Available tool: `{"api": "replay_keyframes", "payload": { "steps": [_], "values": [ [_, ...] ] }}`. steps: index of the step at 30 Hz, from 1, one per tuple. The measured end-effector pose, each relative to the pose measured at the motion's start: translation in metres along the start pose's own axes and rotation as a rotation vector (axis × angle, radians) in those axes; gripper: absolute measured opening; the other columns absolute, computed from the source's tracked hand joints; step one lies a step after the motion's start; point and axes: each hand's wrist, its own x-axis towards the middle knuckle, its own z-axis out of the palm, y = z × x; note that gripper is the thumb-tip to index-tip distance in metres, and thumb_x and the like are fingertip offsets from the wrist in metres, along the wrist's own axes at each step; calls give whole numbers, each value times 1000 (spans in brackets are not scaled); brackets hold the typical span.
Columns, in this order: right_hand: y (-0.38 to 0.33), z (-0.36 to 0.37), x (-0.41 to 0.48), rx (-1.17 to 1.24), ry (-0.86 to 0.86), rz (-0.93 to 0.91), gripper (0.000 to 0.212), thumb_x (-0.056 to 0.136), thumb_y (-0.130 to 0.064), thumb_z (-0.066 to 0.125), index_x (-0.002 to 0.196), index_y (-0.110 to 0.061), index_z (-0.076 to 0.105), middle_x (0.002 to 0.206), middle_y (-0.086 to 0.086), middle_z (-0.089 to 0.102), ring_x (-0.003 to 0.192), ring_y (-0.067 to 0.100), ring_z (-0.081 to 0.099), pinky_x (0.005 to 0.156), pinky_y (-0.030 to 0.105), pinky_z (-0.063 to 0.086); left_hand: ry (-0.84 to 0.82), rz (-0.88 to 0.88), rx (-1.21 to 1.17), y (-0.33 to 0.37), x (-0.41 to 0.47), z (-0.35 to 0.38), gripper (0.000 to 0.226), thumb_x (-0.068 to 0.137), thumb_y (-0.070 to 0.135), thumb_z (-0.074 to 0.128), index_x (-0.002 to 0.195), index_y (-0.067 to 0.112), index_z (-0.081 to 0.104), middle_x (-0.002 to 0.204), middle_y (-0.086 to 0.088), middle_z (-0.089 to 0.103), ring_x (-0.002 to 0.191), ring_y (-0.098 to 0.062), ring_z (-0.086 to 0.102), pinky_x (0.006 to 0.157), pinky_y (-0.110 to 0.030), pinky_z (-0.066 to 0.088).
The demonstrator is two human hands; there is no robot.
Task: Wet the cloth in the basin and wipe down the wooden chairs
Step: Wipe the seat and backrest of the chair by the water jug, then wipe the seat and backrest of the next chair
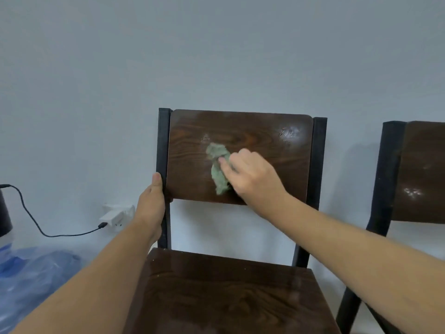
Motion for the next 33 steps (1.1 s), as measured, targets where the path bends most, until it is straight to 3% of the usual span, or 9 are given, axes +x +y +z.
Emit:
{"api": "replay_keyframes", "payload": {
  "steps": [3,9,14,17,20,24,27,30,33],
  "values": [
    [35,-17,-43,6,-83,-248,24,103,0,51,107,7,73,86,17,68,69,32,60,56,42,48,-10,15,0,-3,3,1,58,103,61,29,99,16,66,90,-5,62,85,-18,55,91,-36,38],
    [104,-24,1,-120,4,418,19,90,4,51,73,5,60,85,19,58,82,35,56,56,35,36,13,-10,-8,-7,5,0,61,101,64,29,91,14,62,84,-5,58,80,-18,50,89,-36,38],
    [42,-38,-95,19,-216,-157,20,97,2,58,111,7,72,85,17,66,68,30,56,54,40,46,31,-43,25,1,-1,-1,63,100,67,29,92,14,63,89,-8,60,93,-25,54,99,-42,41],
    [61,-72,-134,45,-417,-160,35,81,2,78,115,1,73,87,14,66,71,26,57,51,33,46,70,-68,84,8,-11,-2,68,101,65,27,118,9,62,102,-13,64,101,-29,55,103,-46,42],
    [100,-112,-174,122,-580,40,46,73,12,75,116,-5,73,89,13,60,78,28,56,53,38,52,204,-103,364,-6,-39,11,73,102,60,30,147,4,42,142,-25,55,127,-42,51,110,-52,37],
    [147,-178,-252,246,-697,503,39,90,10,57,118,-10,75,104,13,60,92,30,59,75,33,51,331,63,668,-19,-137,63,67,93,37,54,150,8,34,149,-25,41,138,-45,38,111,-62,33],
    [174,-213,-306,290,-730,1048,36,96,14,48,116,1,75,123,20,68,117,36,61,95,19,42,-83,435,531,-6,-218,115,38,94,18,55,131,15,51,122,-12,57,108,-30,58,88,-41,48],
    [204,-235,-362,222,-707,1454,36,97,11,44,117,4,73,134,20,66,128,35,57,110,32,40,-517,377,520,-2,-273,182,20,99,11,51,108,23,64,87,-4,67,76,-20,65,61,-23,47],
    [228,-246,-398,228,-711,1622,26,94,-1,55,105,3,78,120,19,72,113,35,63,100,37,48,-657,140,545,-17,-297,238,18,100,19,50,101,21,68,98,-7,71,90,-23,67,82,-36,58]
  ]
}}
